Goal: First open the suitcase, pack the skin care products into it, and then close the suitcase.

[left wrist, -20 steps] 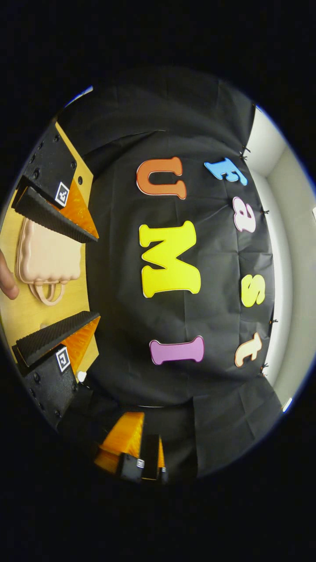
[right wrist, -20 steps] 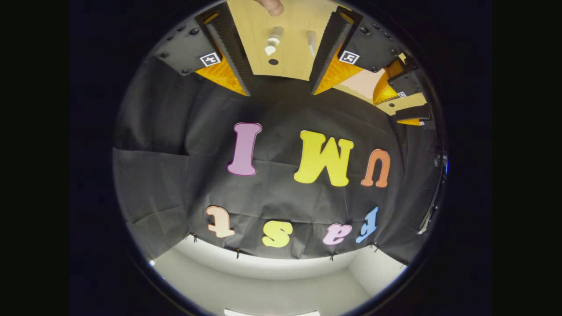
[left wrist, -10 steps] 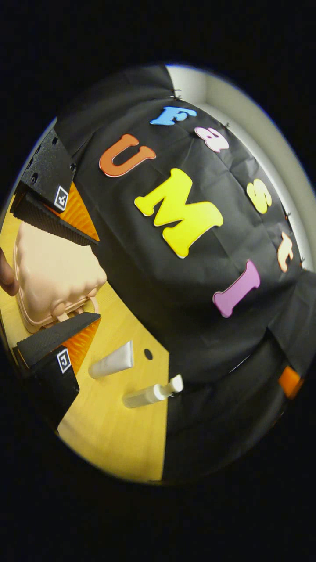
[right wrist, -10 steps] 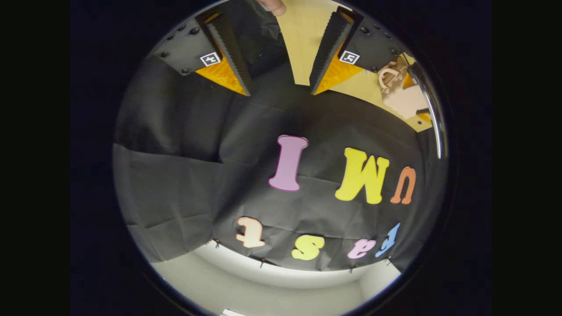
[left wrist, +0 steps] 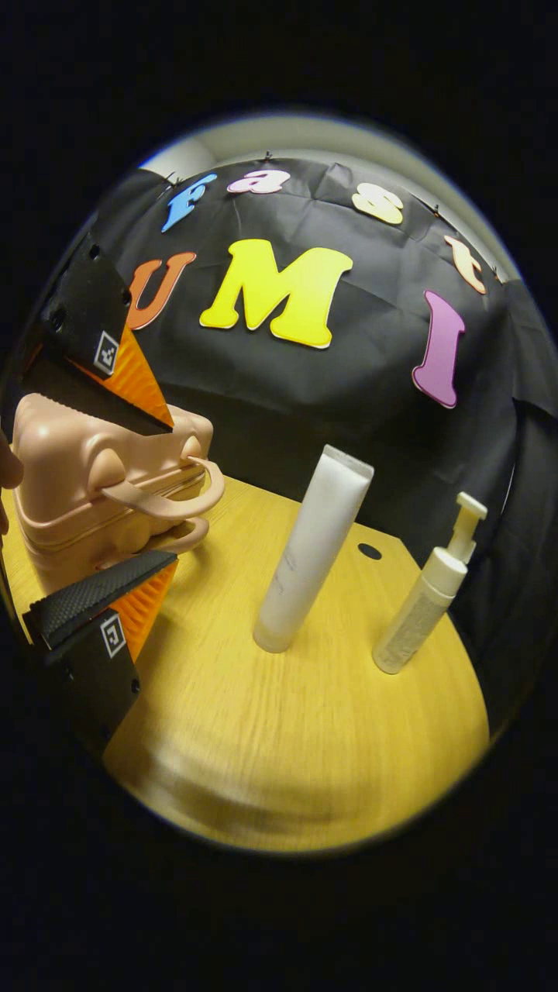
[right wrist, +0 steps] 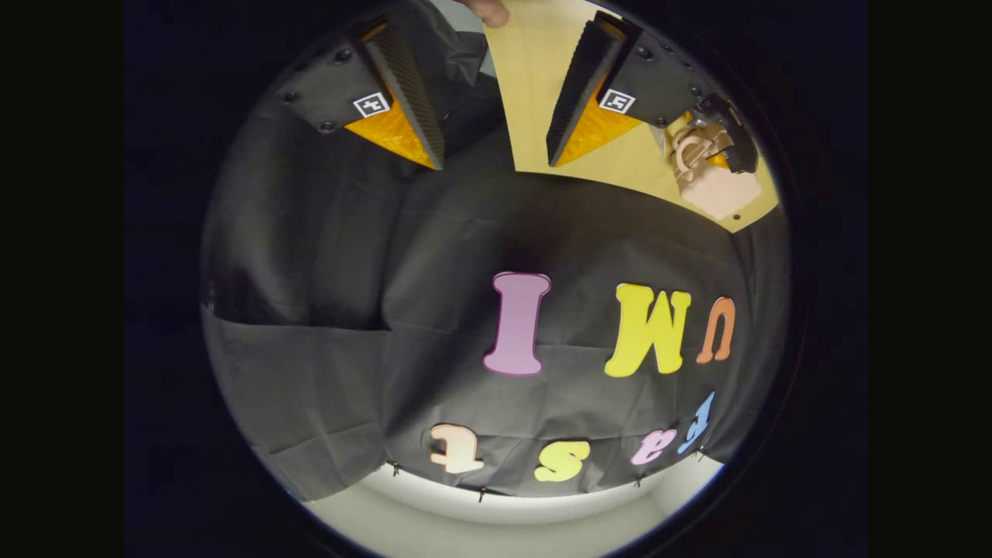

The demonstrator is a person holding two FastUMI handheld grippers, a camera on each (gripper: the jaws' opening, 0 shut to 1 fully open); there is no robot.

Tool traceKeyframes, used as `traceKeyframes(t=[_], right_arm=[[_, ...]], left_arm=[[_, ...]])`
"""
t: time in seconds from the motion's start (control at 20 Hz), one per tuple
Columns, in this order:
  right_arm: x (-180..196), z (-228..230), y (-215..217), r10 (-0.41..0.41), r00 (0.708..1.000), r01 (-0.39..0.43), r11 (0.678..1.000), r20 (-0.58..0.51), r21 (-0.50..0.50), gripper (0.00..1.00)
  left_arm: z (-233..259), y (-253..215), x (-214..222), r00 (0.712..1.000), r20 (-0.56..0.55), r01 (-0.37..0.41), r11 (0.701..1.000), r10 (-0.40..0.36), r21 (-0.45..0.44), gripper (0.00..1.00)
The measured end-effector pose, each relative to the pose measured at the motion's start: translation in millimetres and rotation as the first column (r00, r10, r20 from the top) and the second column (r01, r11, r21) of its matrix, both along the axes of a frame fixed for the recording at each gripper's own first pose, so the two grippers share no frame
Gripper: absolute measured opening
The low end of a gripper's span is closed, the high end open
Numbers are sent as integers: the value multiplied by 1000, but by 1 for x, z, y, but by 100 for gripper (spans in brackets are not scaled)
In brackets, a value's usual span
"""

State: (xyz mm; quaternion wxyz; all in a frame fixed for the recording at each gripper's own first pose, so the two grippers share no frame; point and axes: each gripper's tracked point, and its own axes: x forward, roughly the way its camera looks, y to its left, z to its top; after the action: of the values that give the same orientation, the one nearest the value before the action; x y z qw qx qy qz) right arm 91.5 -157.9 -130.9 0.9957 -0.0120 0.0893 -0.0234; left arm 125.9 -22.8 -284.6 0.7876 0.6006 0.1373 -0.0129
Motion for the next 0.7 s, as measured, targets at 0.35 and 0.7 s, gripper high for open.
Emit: traceKeyframes(t=[0.35,0.7], right_arm=[[-9,-14,-1,-36,999,36,999,-20,-7,79],[-37,-4,43,-75,997,75,997,-28,-29,79]], left_arm=[[3,19,17,998,25,-57,994,55,90,71],[8,27,15,996,-59,-62,996,65,61,17]])
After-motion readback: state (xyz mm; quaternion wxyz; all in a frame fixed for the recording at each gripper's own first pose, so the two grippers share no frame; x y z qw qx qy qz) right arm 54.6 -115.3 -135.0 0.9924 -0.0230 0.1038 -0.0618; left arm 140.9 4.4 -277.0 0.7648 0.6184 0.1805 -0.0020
